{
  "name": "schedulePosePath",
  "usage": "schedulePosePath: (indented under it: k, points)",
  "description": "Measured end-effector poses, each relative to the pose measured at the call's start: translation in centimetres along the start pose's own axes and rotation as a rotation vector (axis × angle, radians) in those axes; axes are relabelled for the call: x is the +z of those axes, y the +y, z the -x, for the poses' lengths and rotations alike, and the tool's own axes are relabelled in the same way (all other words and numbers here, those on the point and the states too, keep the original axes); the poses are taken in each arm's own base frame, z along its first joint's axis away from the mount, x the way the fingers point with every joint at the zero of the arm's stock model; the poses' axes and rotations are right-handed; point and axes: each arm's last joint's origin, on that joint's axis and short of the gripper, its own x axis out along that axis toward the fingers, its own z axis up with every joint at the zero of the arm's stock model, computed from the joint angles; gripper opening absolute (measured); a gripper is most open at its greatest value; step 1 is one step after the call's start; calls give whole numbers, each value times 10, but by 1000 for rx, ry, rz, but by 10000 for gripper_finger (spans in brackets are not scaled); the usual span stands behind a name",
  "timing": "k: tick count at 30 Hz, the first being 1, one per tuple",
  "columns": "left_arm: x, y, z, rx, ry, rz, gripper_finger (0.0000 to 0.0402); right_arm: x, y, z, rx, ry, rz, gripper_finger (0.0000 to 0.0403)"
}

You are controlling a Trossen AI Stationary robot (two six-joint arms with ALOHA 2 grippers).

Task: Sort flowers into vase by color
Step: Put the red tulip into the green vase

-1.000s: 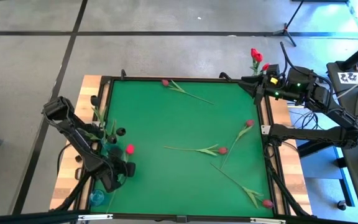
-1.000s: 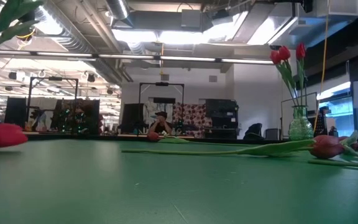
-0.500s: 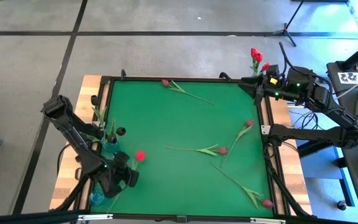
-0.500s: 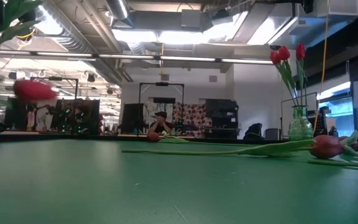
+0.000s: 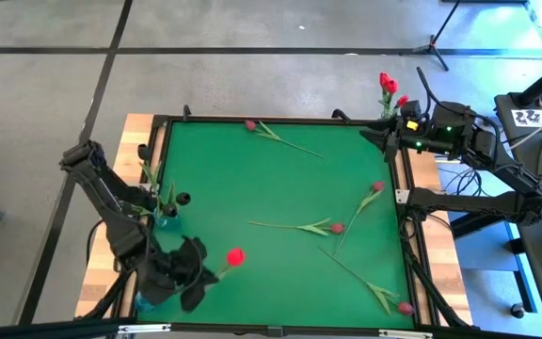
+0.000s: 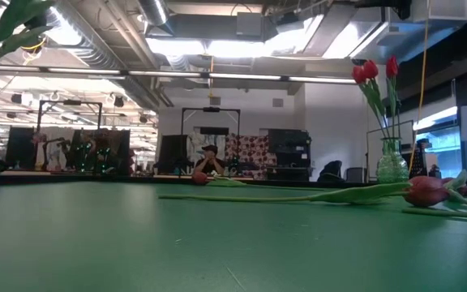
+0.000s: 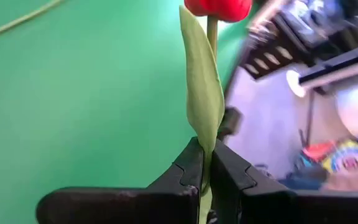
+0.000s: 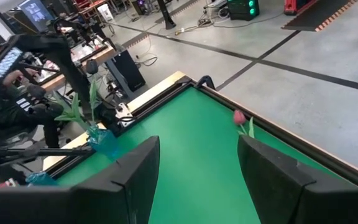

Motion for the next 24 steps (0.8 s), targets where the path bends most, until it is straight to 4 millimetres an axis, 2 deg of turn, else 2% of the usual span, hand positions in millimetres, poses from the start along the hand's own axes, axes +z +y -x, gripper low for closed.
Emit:
schedulePosePath:
  k: [4,8,12,18,24]
  points:
    - [28,-18,5,-84,-100,-71,14,0,0,0,1,-3,2,215]
    - [54,-26,7,-101,-164,-148,14,1,1,0,17,-11,6,215]
    - [88,-33,22,-154,-267,-202,14,5,4,0,91,-32,38,215]
    - [148,-30,34,-245,-445,-278,14,13,11,-1,235,-78,76,218]
    - [206,-7,33,-224,-628,-310,14,21,17,-10,340,-123,99,245]
